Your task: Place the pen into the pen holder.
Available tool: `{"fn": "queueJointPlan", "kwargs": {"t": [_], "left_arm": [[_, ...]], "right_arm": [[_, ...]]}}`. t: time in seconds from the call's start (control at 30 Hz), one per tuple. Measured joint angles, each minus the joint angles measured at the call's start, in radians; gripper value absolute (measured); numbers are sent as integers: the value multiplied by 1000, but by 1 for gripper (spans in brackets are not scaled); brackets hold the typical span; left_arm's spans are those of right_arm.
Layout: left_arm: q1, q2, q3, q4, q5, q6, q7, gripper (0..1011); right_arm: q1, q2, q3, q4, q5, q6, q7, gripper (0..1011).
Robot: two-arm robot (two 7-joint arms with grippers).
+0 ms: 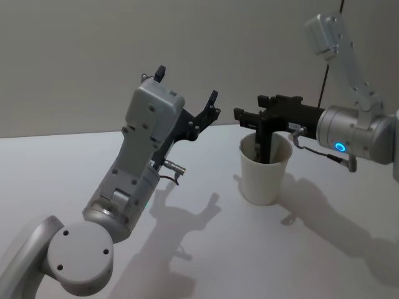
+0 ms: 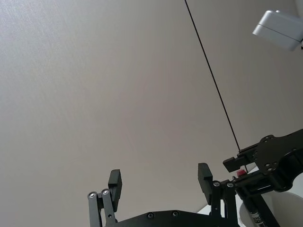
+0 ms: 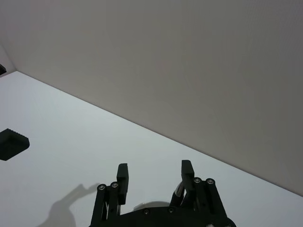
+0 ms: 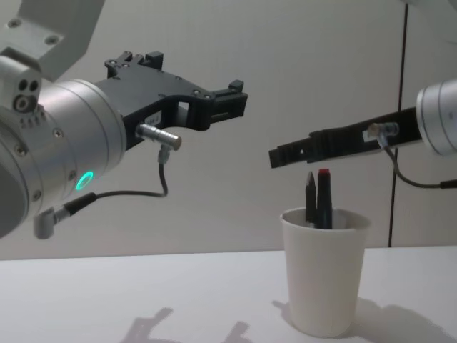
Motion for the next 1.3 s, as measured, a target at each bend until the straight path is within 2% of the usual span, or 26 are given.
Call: {"fn": "queueJointPlan", "kwargs": {"t": [0.13,0.27,0.4,0.7,1.3], "left_arm": [[0,0,0,0,0,0,0,1001],[0,0,0,0,0,0,0,1001],[0,0,0,0,0,0,0,1001],[0,0,0,0,0,0,0,1001],[0,0,0,0,0,0,0,1001]], "right_arm": [[0,0,0,0,-1,0,1,787],[2,2,1,-9,-4,0,1,871],[4,7,7,-37,-9,2,-7,1000],[5,32,35,-129,-13,8,-60,1001],[6,99,126,-378,-29,48,-250,1001]]}}
